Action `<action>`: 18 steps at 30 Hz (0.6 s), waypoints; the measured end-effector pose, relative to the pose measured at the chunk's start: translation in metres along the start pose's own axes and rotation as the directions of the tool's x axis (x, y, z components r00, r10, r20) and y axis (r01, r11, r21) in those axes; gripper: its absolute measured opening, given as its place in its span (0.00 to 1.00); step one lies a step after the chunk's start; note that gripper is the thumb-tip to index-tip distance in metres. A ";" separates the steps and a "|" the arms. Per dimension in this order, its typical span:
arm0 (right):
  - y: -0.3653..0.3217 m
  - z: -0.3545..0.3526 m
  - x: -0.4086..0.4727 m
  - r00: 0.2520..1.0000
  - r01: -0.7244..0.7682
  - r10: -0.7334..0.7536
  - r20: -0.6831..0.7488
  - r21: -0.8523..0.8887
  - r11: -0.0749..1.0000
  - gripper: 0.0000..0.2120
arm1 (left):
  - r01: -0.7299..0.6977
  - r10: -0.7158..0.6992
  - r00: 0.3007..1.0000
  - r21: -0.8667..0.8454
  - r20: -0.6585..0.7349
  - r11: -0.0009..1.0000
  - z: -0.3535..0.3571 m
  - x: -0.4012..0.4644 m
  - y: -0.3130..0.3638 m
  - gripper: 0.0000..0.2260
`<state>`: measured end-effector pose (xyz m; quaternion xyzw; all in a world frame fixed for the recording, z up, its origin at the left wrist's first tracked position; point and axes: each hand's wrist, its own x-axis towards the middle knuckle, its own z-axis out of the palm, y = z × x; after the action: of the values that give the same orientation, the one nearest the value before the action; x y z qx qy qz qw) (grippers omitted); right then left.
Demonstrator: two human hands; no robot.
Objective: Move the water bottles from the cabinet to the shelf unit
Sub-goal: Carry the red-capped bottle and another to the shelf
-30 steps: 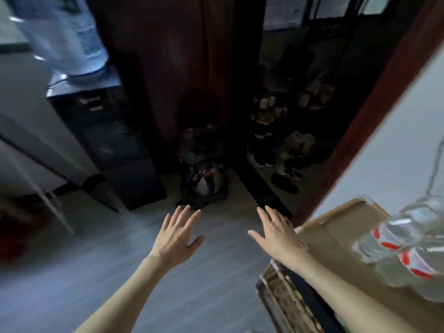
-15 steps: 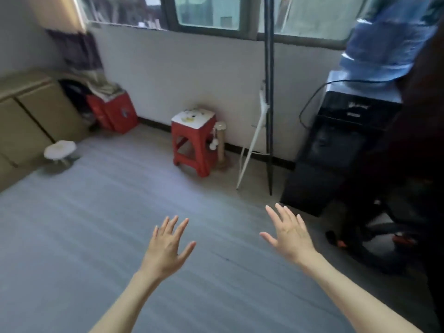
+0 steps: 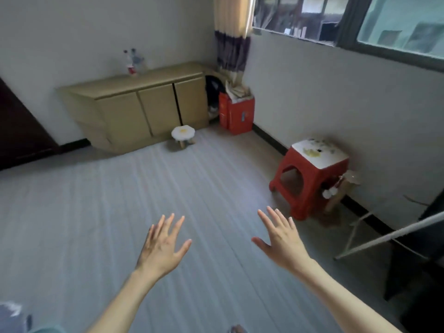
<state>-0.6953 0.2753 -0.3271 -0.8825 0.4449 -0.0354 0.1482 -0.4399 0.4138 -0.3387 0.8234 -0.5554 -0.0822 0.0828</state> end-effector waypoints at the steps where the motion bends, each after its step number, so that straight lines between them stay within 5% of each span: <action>1: -0.004 -0.004 0.027 1.000 0.027 -0.027 -0.001 0.001 1.000 0.34 | 0.025 -0.025 1.000 -0.015 -0.017 1.000 -0.009 0.019 -0.004 0.45; 6: -0.036 -0.031 0.158 0.981 0.192 -0.192 -0.002 -0.017 0.981 0.41 | 0.102 -0.102 0.989 -0.010 -0.104 0.995 -0.050 0.110 -0.027 0.35; 13: -0.094 -0.026 0.319 0.937 0.345 -0.343 0.068 -0.019 0.938 0.34 | 0.251 -0.268 0.951 -0.121 -0.156 0.960 -0.055 0.209 -0.101 0.45; 18: -0.131 -0.010 0.446 0.928 0.366 -0.361 0.092 -0.050 0.929 0.34 | 0.280 -0.300 0.939 -0.129 -0.167 0.951 -0.070 0.315 -0.169 0.41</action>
<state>-0.3272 -0.0086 -0.3104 -0.9548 0.2682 -0.0118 0.1275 -0.1547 0.1870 -0.3224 0.8949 -0.4128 -0.0454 0.1634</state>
